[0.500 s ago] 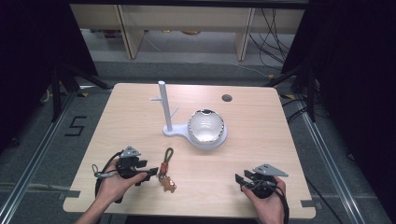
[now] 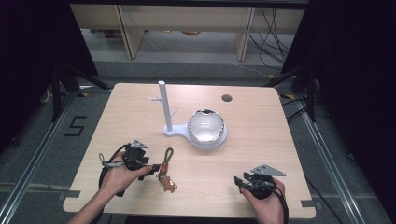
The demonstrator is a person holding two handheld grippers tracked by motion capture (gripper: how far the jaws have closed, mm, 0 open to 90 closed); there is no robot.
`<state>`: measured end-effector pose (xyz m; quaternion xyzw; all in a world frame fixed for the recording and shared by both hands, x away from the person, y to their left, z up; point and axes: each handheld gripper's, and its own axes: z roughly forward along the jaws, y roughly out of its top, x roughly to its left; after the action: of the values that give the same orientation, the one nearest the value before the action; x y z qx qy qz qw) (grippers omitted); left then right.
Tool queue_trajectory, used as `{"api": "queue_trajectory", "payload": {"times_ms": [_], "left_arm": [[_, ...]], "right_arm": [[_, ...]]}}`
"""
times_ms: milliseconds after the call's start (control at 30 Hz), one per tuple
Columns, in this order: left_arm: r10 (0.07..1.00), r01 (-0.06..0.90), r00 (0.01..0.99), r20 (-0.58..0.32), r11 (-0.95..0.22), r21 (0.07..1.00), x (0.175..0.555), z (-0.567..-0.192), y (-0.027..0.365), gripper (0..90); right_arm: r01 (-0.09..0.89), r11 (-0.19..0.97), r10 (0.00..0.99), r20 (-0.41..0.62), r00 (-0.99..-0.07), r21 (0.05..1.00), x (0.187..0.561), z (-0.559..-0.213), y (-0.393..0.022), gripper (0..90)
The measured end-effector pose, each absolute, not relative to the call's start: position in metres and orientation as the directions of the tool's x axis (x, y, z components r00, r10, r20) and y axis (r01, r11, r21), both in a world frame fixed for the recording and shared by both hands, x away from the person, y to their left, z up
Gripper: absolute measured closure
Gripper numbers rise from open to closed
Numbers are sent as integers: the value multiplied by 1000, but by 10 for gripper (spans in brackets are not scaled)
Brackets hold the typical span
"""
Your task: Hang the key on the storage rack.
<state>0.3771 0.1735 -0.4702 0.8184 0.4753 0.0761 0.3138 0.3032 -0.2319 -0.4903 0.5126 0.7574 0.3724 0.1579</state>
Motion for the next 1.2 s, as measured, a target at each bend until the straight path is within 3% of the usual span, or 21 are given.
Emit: {"api": "queue_trajectory", "payload": {"times_ms": [33,567,900,1200], "left_arm": [[831,748,525,-184,-347,566,383,-469,170,404],[878,850,430,-210,-315,423,405,-477,136,440],[880,867,437,-185,-358,347,408,-483,123,479],[868,843,480,-126,-417,340,410,-484,119,523]], "right_arm": [[686,170,896,178,-406,708,301,-489,-229,556],[685,204,884,169,-436,699,303,-492,-228,550],[687,211,874,180,-451,696,303,-494,-227,544],[700,217,869,192,-456,680,302,-495,-223,544]]}}
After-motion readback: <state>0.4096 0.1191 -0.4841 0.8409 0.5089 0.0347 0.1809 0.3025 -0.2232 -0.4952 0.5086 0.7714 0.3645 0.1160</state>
